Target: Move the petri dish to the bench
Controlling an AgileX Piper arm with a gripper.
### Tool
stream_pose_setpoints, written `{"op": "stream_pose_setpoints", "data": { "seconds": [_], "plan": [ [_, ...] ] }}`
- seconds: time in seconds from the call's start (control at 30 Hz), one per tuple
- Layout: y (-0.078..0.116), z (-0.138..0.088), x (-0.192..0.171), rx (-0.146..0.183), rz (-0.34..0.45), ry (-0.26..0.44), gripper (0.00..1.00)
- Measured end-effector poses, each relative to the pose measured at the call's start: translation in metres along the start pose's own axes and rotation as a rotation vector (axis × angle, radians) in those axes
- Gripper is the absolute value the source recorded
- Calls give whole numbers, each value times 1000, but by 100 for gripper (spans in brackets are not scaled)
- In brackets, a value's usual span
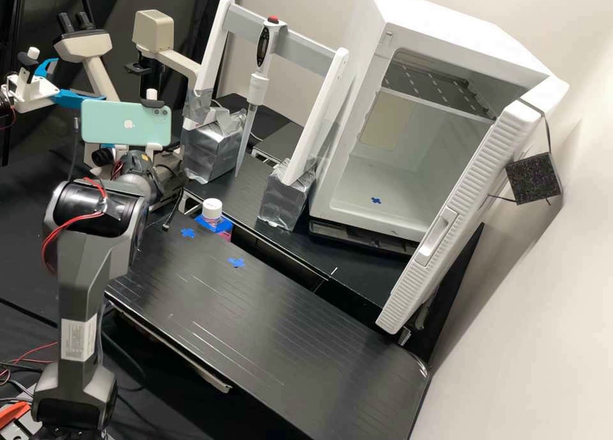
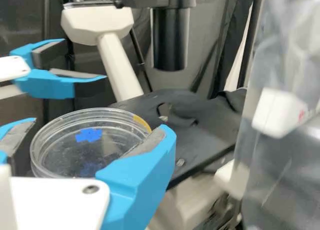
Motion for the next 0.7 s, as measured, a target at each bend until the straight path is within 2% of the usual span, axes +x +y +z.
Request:
{"op": "stream_pose_setpoints", "data": {
  "seconds": [0.07,0.13,0.2,0.27,0.43,0.7],
  "plan": [
    [-6,1,-15,27,12,-5,0],
    [-13,4,-30,27,26,-15,0],
    [-18,5,-48,-4,60,-7,0],
    [-25,9,-66,-13,90,-22,0],
    [-35,13,-106,-65,179,-35,0],
    [-50,22,-160,-79,265,-68,0]
  ]
}}
